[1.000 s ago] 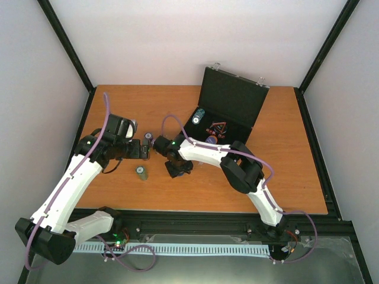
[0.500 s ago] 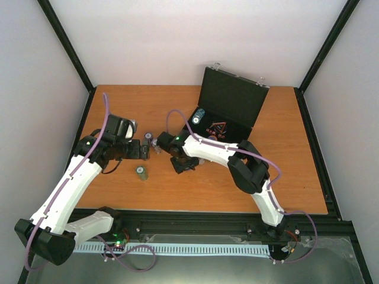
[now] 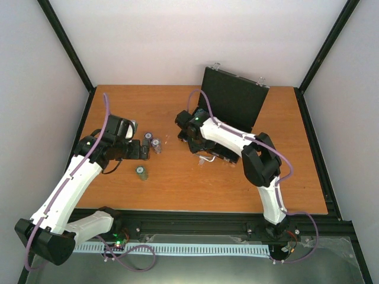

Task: Pack up texas hold em set

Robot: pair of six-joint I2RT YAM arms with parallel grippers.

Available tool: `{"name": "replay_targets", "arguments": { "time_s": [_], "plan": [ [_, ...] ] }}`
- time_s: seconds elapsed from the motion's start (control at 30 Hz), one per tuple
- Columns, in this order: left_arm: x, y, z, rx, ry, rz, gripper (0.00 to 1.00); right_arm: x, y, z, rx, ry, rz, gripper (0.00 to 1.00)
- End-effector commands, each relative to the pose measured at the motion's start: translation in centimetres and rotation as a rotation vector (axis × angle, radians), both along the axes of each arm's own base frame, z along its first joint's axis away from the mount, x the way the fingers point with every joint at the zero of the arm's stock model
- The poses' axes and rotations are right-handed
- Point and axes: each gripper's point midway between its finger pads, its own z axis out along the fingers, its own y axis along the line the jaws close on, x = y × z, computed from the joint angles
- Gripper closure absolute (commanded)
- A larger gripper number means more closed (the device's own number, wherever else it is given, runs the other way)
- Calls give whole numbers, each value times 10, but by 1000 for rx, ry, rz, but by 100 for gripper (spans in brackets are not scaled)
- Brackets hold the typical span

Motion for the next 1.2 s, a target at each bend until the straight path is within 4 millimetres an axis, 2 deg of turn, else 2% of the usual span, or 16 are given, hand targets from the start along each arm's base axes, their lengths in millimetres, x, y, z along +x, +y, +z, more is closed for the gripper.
{"name": "replay_targets", "arguments": {
  "time_s": [0.0, 0.27, 0.43, 0.87, 1.0, 1.17],
  "plan": [
    [2, -2, 2, -12, -11, -6, 0, 31, -23, 24, -7, -93, -38, 48],
    [6, -4, -2, -5, 5, -8, 0, 66, -53, 15, -30, -130, -101, 48],
    [9, -5, -4, 0, 11, -8, 0, 78, -59, 7, -39, -133, -113, 48],
    [14, -6, -7, 4, 23, 0, 0, 90, -61, -16, -43, -99, -123, 47],
    [15, -6, -7, 5, 22, 3, 0, 88, -62, -23, -49, -86, -128, 42],
    [16, -6, -6, 4, 23, 6, 0, 87, -60, -22, -36, -81, -126, 41]
  ]
}}
